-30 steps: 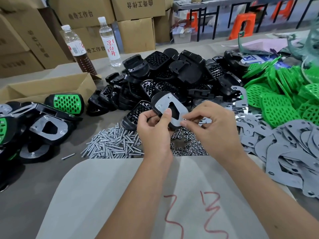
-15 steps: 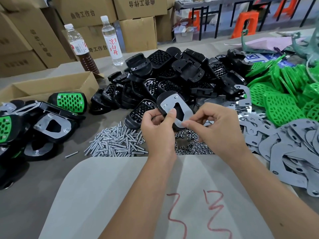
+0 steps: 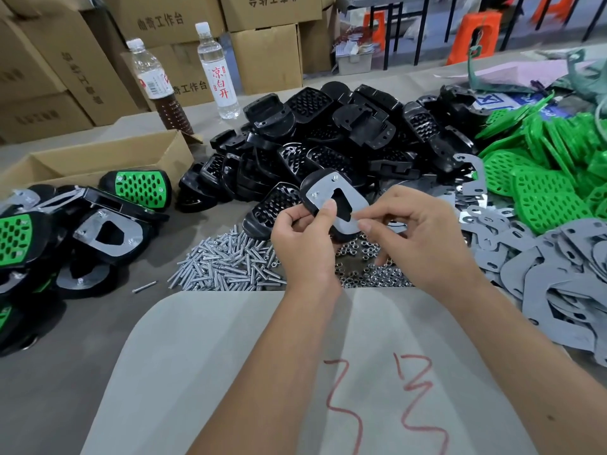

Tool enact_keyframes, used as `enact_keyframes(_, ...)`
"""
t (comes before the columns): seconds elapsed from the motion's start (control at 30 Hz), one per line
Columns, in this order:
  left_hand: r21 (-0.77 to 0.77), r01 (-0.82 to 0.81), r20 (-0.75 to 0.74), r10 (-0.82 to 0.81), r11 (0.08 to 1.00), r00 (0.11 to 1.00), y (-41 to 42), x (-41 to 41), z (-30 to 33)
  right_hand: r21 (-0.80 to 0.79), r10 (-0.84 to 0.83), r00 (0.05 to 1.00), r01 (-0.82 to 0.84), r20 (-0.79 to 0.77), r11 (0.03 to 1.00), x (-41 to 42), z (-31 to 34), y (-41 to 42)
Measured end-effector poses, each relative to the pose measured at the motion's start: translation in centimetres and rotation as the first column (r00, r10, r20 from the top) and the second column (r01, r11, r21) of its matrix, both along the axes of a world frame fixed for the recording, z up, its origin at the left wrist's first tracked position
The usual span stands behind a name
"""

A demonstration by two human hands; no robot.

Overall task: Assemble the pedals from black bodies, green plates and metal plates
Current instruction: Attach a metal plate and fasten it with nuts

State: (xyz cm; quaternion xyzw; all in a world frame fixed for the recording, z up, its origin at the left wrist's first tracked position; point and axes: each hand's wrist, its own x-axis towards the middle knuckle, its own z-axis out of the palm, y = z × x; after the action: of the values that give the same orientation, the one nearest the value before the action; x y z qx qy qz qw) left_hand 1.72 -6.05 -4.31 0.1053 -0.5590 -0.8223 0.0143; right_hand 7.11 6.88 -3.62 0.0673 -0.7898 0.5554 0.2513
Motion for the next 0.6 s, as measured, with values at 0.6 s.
enact_keyframes(0.6,-0.065,0.026,-0.059,-0.03,0.998,0.998,0.13,-0.1,-0.06,0.168,0.008,1.0,-0.006,-0.014,0.986,0.13,0.07,0.77)
